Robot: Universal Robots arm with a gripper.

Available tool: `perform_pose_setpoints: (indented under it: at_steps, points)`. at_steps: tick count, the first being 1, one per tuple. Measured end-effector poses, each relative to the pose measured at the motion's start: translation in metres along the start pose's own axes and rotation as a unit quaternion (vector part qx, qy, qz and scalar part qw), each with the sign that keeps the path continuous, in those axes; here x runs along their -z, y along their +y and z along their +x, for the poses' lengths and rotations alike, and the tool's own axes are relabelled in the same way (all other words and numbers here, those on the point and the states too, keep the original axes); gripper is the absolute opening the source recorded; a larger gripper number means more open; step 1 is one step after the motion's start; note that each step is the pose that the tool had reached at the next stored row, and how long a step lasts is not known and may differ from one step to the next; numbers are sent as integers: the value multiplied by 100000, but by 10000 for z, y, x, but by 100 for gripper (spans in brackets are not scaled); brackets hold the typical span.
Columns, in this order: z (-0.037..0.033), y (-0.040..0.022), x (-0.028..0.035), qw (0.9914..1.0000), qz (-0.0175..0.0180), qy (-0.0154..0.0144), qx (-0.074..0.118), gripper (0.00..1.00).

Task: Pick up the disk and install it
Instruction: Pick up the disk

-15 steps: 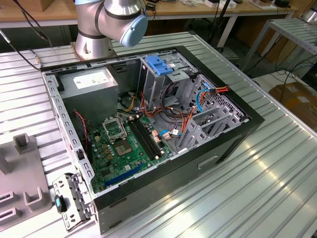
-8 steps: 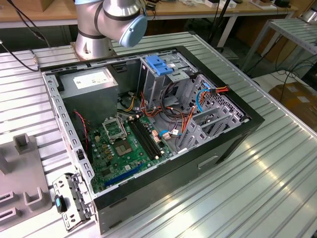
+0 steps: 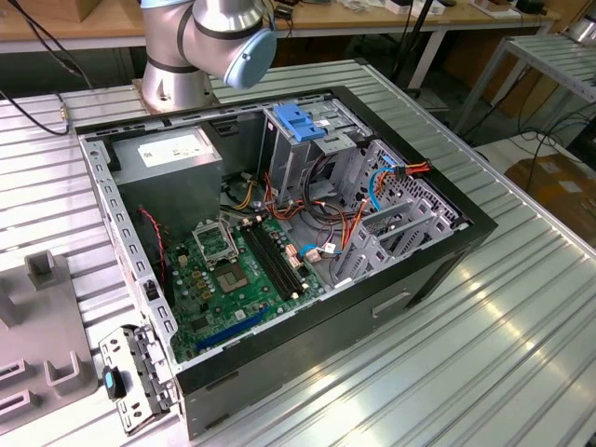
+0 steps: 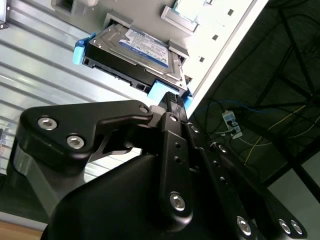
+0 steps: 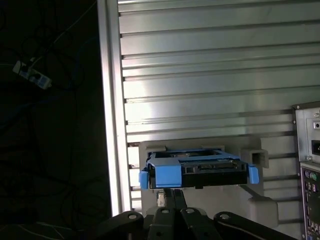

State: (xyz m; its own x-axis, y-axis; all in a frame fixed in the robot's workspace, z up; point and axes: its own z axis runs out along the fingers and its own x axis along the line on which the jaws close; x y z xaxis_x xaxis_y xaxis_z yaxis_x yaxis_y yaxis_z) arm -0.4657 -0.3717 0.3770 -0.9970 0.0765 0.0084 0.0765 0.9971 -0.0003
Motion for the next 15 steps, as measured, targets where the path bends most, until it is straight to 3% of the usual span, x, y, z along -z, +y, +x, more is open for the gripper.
perform_pose_setpoints:
  at_steps: [10, 13, 15]
  points:
    - [3, 0, 0, 99997, 6, -5, 755, 11]
    - [3, 0, 0, 99923, 35, 5, 3933, 11]
    - [2, 0, -4, 99759, 57, -4, 6939, 11]
